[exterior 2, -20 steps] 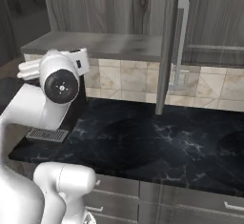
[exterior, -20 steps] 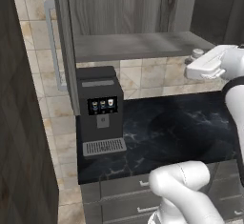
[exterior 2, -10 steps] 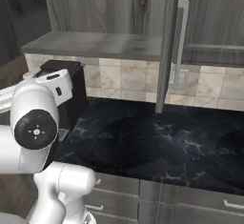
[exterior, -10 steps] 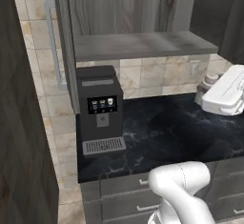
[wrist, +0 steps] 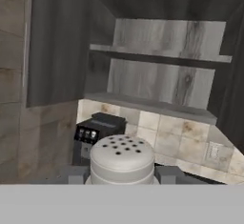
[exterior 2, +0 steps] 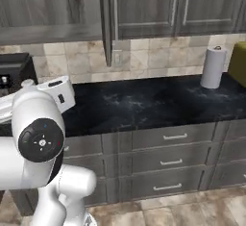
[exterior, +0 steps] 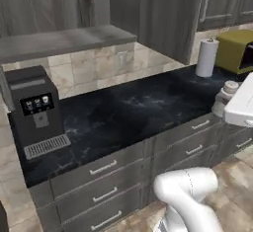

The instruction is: Retrieve the shaker from the cabinet and place it next the steak on a plate on the dining table.

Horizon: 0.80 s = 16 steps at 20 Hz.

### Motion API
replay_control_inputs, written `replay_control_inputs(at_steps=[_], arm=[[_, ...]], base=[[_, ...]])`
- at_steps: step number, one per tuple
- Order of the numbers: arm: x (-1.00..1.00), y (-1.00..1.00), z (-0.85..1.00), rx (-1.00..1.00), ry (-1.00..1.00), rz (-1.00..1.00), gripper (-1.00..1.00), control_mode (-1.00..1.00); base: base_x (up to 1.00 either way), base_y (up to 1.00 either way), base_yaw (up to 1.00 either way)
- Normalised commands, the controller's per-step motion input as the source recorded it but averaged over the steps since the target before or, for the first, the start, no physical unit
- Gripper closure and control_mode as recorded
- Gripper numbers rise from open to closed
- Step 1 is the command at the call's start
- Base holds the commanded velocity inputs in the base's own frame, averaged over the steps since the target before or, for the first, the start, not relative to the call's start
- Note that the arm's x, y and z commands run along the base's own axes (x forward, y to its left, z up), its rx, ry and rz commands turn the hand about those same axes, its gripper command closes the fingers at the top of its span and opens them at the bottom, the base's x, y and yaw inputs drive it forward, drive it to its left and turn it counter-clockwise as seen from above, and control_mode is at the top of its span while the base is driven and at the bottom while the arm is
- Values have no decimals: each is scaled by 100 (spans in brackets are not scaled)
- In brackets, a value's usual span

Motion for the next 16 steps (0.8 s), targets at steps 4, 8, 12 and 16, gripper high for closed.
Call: replay_control_inputs(at_steps=[4, 8, 12, 16], arm=[[0, 0, 0, 0, 0, 0, 100, 100], [0, 0, 0, 0, 0, 0, 100, 100], [0, 0, 0, 0, 0, 0, 100, 100], [0, 0, 0, 0, 0, 0, 100, 100]], base=[[0, 0, -100], [0, 0, -100], [0, 0, -100], [0, 0, -100]])
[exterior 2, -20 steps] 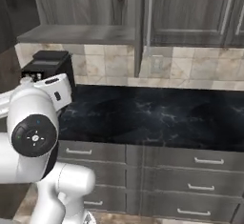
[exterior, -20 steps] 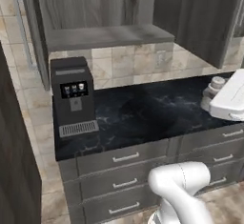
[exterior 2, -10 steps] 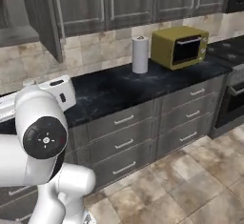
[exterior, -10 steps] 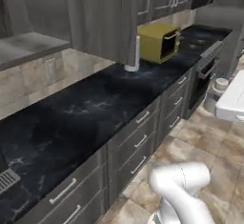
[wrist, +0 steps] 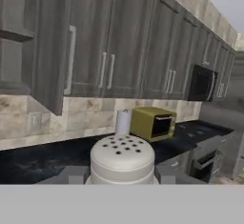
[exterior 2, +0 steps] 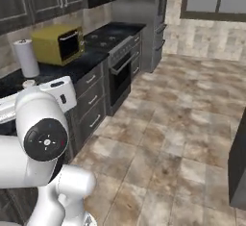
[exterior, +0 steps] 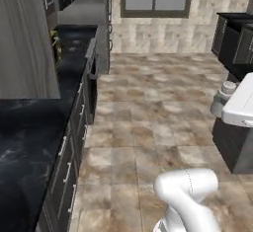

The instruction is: Retrieve the shaker from the cabinet and place it next the steak on a plate on the dining table.

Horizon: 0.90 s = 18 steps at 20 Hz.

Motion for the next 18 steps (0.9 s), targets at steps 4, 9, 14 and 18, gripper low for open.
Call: replay_control_inputs(at_steps=[4, 9, 14, 18], arm=[[0, 0, 0, 0, 0, 0, 100, 100], [0, 0, 0, 0, 0, 0, 100, 100], [0, 0, 0, 0, 0, 0, 100, 100], [0, 0, 0, 0, 0, 0, 100, 100]], base=[[0, 0, -100], [0, 0, -99], [0, -8, -91], [86, -100, -15]])
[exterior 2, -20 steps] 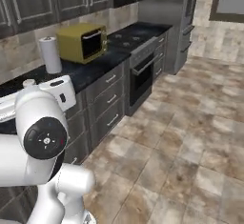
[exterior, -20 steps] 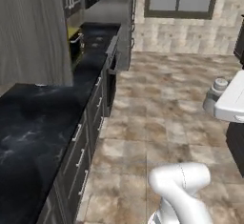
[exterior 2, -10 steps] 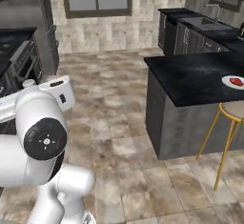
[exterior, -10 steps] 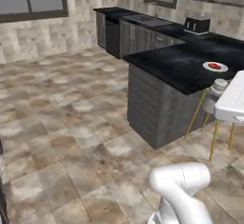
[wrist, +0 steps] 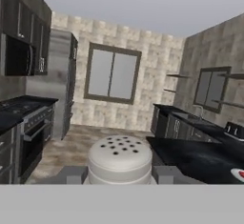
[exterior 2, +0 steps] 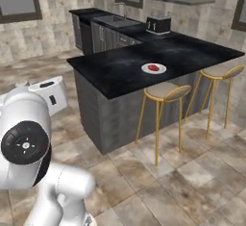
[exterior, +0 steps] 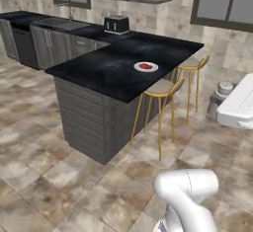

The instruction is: Retrieve the shaker from the cabinet and place it next the steak on a plate on the dining table.

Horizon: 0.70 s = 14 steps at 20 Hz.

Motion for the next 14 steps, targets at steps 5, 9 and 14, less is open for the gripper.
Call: replay_control_inputs(at_steps=[5, 9, 14], arm=[[0, 0, 0, 0, 0, 0, 100, 100], [0, 0, 0, 0, 0, 0, 100, 100], [0, 0, 0, 0, 0, 0, 100, 100]], base=[[97, -100, 5], [100, -100, 10], [100, -93, 25]])
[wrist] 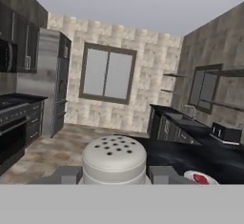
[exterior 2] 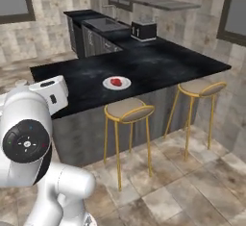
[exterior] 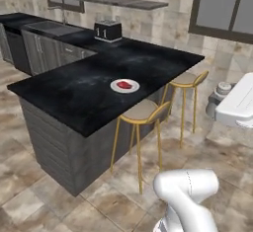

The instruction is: Retrieve the shaker from the cabinet and place it next the steak on a plate on the dining table.

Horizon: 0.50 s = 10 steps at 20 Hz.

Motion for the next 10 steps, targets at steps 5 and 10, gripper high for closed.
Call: replay_control_inputs(at_steps=[5, 10], arm=[[0, 0, 0, 0, 0, 0, 100, 100], [0, 0, 0, 0, 0, 0, 100, 100]], base=[[100, -77, 28], [99, -98, 30]])
